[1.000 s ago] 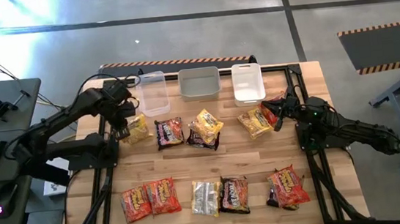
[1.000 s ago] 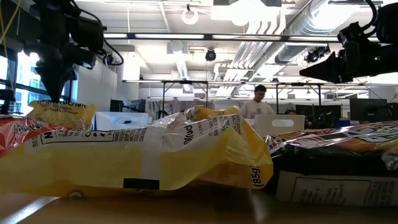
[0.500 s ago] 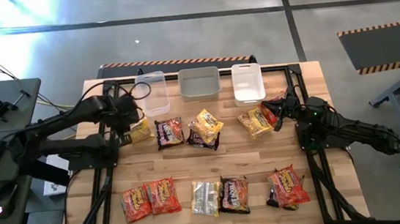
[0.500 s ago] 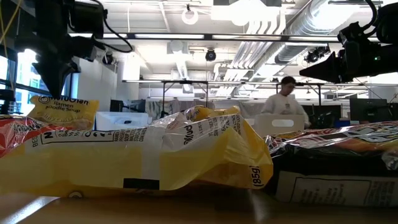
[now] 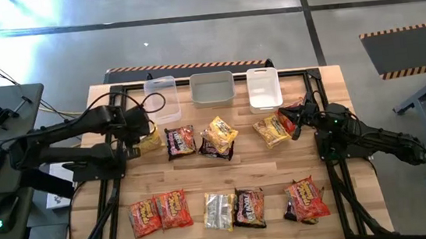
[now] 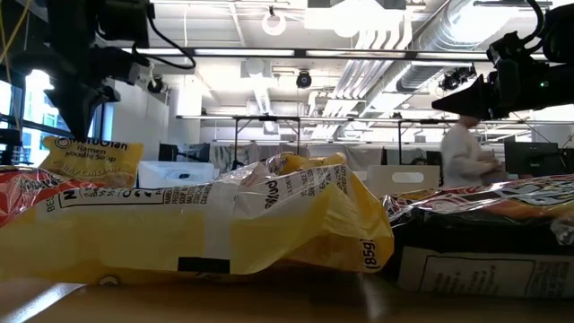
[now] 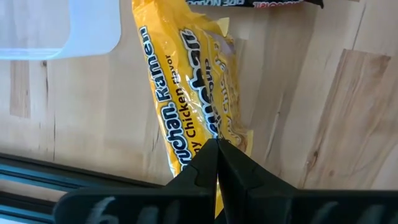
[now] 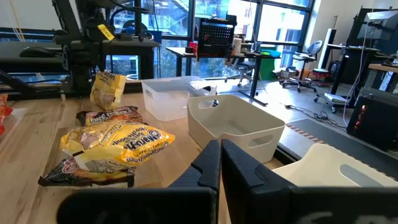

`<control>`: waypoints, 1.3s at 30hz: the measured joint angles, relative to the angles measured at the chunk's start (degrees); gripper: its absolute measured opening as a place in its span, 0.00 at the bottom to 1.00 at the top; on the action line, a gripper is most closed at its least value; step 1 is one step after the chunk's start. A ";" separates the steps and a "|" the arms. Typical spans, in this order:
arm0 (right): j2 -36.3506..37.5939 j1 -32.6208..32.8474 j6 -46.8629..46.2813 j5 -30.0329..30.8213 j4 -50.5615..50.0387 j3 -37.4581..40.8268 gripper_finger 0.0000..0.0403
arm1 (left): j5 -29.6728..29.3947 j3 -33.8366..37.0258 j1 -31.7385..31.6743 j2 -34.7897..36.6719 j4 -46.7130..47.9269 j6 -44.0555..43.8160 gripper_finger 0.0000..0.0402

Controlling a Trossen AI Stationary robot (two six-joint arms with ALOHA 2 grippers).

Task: Sort Maruchan noodles
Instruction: Put the yellow noodle pack into the transparent bin

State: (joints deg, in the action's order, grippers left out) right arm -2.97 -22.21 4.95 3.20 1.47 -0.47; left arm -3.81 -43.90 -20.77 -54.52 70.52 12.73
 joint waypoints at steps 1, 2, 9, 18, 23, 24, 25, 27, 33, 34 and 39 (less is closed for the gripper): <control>0.00 -0.04 -0.01 0.10 0.01 0.00 0.00 | 0.00 0.00 0.29 0.00 0.00 0.00 0.00; 0.00 -0.05 0.00 0.23 0.03 0.01 0.00 | 0.00 0.00 0.52 0.00 0.00 0.00 0.00; 0.00 -0.05 0.00 0.20 0.03 0.01 0.00 | -0.11 0.00 1.13 0.00 0.00 0.00 0.00; -0.04 0.02 -10.71 -0.50 2.63 0.00 0.00 | 0.09 0.00 1.13 0.00 0.00 0.06 0.00; -1.03 1.10 -14.98 -3.78 8.52 0.01 0.00 | 0.13 0.00 1.11 0.00 -0.02 0.35 0.00; -1.77 1.48 -15.05 -4.65 9.26 0.02 0.00 | 0.13 0.00 1.11 0.00 -0.02 0.35 0.00; -2.82 1.95 -15.35 -5.50 9.95 0.00 0.00 | 0.13 0.00 1.11 0.00 -0.02 0.35 0.00; -5.58 3.29 -16.59 -5.86 11.27 0.00 0.00 | 0.13 0.00 1.11 0.00 -0.07 0.35 0.00; -18.96 8.20 -16.59 -4.96 25.94 0.02 0.00 | 0.20 0.00 1.11 0.00 -0.11 0.33 0.00; -21.80 8.99 -16.16 -4.96 29.79 0.02 0.00 | 0.29 0.00 1.11 0.00 -0.11 0.35 0.00; -37.88 12.90 -12.93 -2.48 45.27 -0.49 0.00 | 0.55 0.00 1.11 0.00 -0.15 0.42 0.00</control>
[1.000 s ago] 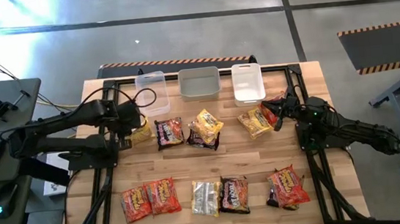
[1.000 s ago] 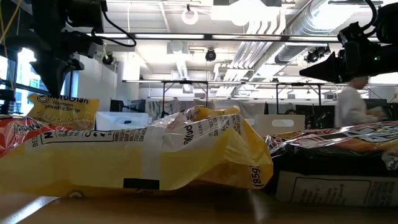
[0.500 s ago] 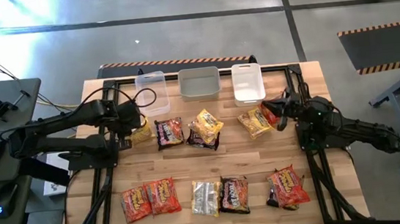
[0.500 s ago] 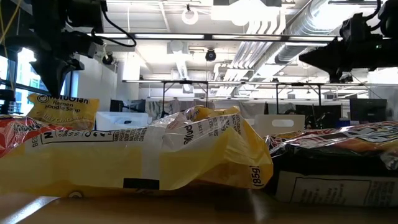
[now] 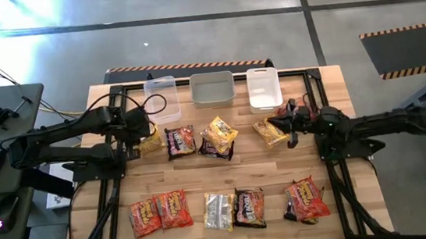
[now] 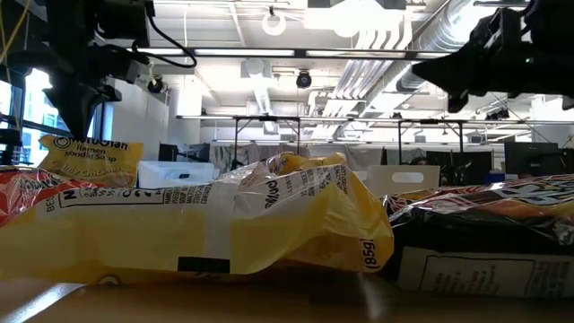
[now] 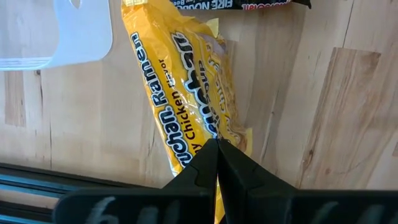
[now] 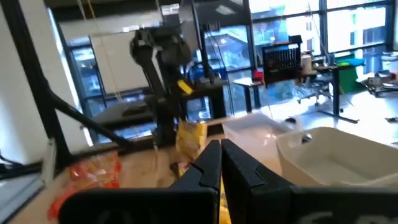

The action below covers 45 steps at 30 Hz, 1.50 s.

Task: Sort Maruchan noodles
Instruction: Put the yellow noodle pack into the transparent bin

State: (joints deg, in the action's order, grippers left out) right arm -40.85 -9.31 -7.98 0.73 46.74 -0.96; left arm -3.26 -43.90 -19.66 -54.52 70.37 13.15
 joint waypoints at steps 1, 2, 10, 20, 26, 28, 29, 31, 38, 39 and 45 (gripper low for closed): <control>-3.37 0.69 0.47 0.87 1.35 -0.87 0.00 | 0.01 0.00 0.00 0.00 0.00 0.00 0.00; -6.88 1.31 0.81 1.49 2.73 -2.14 0.00 | 0.01 -0.01 0.00 0.00 0.00 0.00 0.00; -33.67 4.29 6.99 2.12 11.83 -16.95 0.00 | 0.04 -0.02 0.00 -0.02 -0.01 0.07 0.00; -61.58 4.40 6.61 -7.32 20.21 -36.92 0.00 | 0.08 -0.02 -0.01 -0.02 -0.07 0.46 0.00; -75.88 4.40 0.47 -13.14 18.72 -53.93 0.00 | 0.37 -0.02 -0.02 -0.02 -0.85 0.44 0.00; -79.71 4.38 -1.27 -13.67 15.71 -59.84 0.01 | 0.91 -0.02 -0.02 -0.02 -1.11 0.44 0.00; -81.53 4.38 -1.90 -14.00 13.62 -62.68 0.02 | 1.14 -0.02 -0.02 -0.02 -1.19 0.46 0.00; -84.60 4.38 -2.50 -14.25 8.73 -68.17 0.06 | 1.22 -0.02 -0.02 -0.02 -1.27 0.46 0.00; -93.04 4.08 -4.28 -14.28 -9.19 -85.41 0.33 | 1.18 -0.02 0.13 -0.02 -1.33 0.82 0.00; -94.34 4.00 -4.34 -14.29 -11.36 -87.90 0.37 | 1.11 -0.02 0.47 -0.02 -1.39 0.91 0.00; -100.17 3.07 -3.75 -13.94 -18.48 -98.86 0.53 | 1.12 -0.02 4.07 -0.02 -2.73 0.45 0.00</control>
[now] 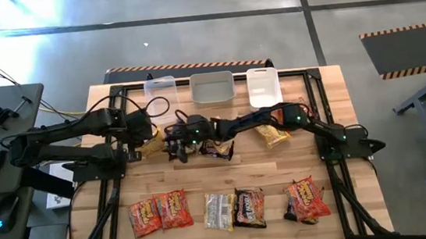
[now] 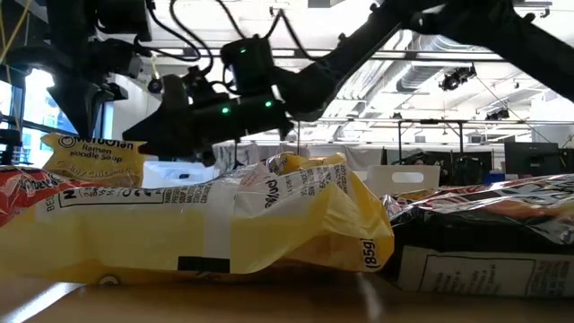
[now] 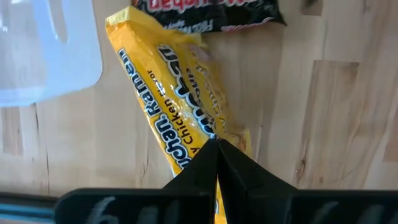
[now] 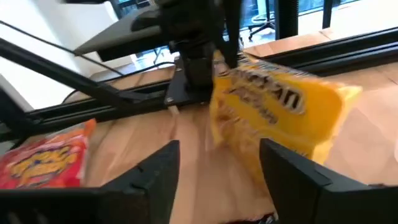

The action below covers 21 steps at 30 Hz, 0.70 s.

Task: Sort Maruchan noodles
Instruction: Put the yellow noodle pack into the transparent bin

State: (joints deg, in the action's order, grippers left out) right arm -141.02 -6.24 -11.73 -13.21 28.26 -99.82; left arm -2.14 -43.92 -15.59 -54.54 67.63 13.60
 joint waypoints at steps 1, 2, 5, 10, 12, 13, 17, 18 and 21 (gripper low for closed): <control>-0.58 -0.26 -0.04 0.14 -0.22 -0.89 0.54 | 0.00 0.00 0.61 0.00 -0.08 -0.06 0.00; -1.09 -0.54 0.00 0.37 -0.34 -1.49 0.54 | 0.00 0.00 1.22 0.00 -0.08 -0.37 0.00; -1.37 -1.21 0.15 3.30 -0.21 -1.77 0.55 | -0.11 0.00 2.67 0.00 -0.11 -0.96 0.00; -1.39 -2.35 1.33 3.19 1.99 -1.35 0.55 | -0.54 0.00 4.25 0.01 -0.72 -1.24 0.00; -1.34 -2.61 3.95 1.20 3.70 -1.39 0.55 | -0.63 0.00 4.68 0.01 -1.35 -1.47 0.00; -1.31 -2.61 5.20 0.66 3.79 -1.41 0.55 | -0.69 0.00 4.91 0.00 -1.41 -1.55 0.00; -1.33 -2.99 7.71 -0.40 3.86 -1.37 0.55 | -0.69 0.00 5.72 0.00 -1.35 -2.04 0.00; -1.33 -3.21 7.77 -0.67 3.93 -1.37 0.55 | -0.69 0.00 5.89 0.01 -1.35 -2.08 0.00; -1.33 -3.72 9.19 -4.23 3.71 -1.37 0.55 | -0.69 0.00 6.03 0.02 -1.35 -2.13 0.00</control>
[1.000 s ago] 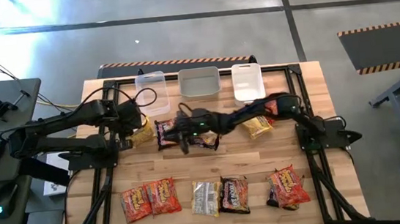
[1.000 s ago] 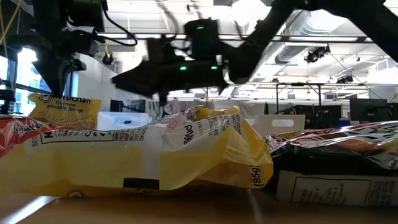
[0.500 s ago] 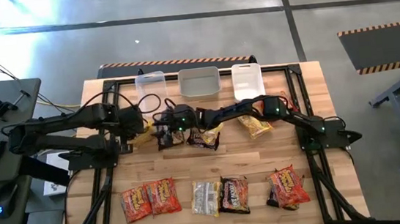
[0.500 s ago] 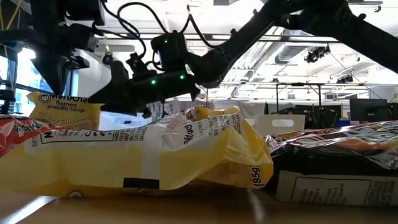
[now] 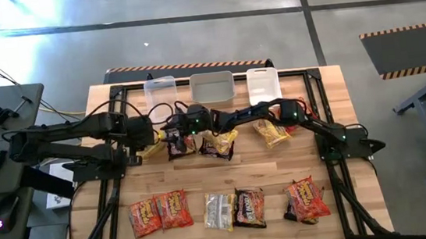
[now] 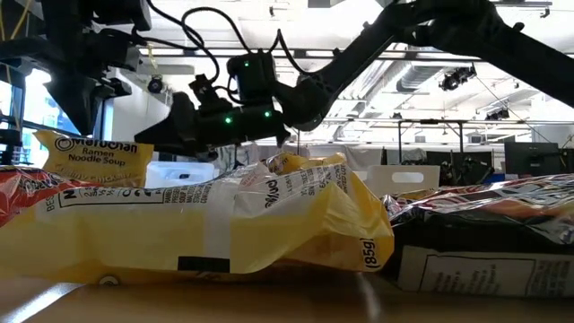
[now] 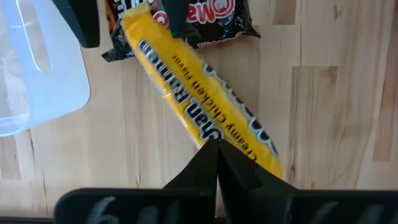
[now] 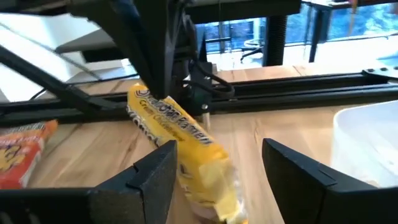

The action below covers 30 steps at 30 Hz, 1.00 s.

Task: Sort Maruchan noodles
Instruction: Put the yellow noodle pack into the transparent bin

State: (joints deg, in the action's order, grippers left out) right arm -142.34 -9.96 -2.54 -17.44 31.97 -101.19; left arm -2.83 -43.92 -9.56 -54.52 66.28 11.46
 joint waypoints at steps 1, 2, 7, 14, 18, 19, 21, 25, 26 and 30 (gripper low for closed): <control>0.00 -0.04 0.55 -1.02 0.04 0.00 0.55 | 0.00 0.00 0.00 -0.01 0.00 0.00 0.00; 0.00 0.05 1.15 -1.94 0.11 0.00 0.55 | 0.00 0.00 0.00 -0.02 0.00 0.00 0.00; -0.22 0.39 3.45 -2.59 -0.43 0.00 0.55 | 0.00 0.00 0.00 0.00 -0.12 -0.36 0.00; -1.69 0.59 4.56 -2.29 -0.83 0.02 0.54 | -0.50 0.00 -0.02 -0.02 -1.16 -3.72 0.01; -1.79 0.65 5.23 -2.29 -0.87 0.02 0.50 | -0.28 -0.37 -0.02 -0.02 -1.14 -7.50 0.06; -1.79 0.68 5.48 -2.29 -0.74 0.02 0.48 | 0.30 -0.66 -0.02 -0.02 -1.13 -8.70 0.08; -1.79 0.72 5.59 -2.29 -0.46 0.02 0.43 | 1.49 -1.36 -0.02 -0.02 -1.07 -11.21 0.12; -1.79 0.68 5.04 -2.26 -0.20 0.02 0.33 | 3.34 -2.95 0.29 -0.02 -1.27 -15.86 0.22; -1.79 0.68 4.72 -2.26 -0.20 0.02 0.31 | 3.37 -3.15 0.59 -0.02 -1.56 -17.04 0.24; -1.79 0.68 4.06 -2.26 -0.15 0.02 0.23 | 3.35 -3.23 2.10 -0.95 -3.32 -22.21 0.36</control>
State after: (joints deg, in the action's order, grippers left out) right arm -144.14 -9.28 1.52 -19.70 31.81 -101.16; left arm 0.52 -47.16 -7.46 -55.47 62.97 -10.75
